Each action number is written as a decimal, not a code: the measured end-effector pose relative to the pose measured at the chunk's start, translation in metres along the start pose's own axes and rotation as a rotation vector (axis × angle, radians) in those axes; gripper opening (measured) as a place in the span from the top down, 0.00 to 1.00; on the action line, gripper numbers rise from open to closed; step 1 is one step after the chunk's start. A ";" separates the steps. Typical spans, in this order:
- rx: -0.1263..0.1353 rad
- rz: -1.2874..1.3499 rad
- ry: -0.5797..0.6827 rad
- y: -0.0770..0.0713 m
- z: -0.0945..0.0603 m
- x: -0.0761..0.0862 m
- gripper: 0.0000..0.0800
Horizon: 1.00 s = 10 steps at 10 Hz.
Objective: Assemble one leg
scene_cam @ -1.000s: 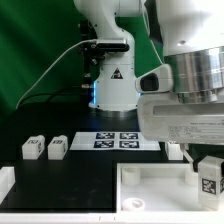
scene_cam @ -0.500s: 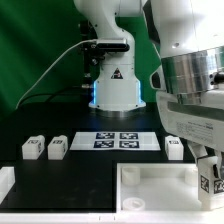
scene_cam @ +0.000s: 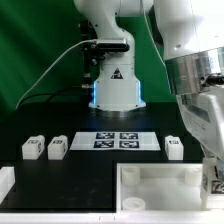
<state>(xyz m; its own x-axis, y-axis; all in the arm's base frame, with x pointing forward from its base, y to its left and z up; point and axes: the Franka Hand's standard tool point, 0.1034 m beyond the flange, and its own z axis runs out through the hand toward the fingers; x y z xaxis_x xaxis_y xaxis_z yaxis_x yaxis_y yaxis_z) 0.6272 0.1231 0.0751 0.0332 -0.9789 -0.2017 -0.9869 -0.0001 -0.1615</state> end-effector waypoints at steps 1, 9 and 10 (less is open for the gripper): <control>-0.001 -0.117 0.002 0.000 0.000 0.001 0.39; -0.134 -1.453 0.021 -0.004 0.007 0.002 0.19; -0.133 -1.455 0.021 -0.004 0.006 0.003 0.19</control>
Offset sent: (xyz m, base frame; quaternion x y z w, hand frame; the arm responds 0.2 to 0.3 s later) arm 0.0033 0.0176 0.0070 -0.0803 0.0113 -0.4950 0.8651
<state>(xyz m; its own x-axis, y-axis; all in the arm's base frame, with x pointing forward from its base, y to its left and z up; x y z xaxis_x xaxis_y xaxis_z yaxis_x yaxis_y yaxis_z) 0.6317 0.1219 0.0693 0.9923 -0.1001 0.0724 -0.0912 -0.9889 -0.1176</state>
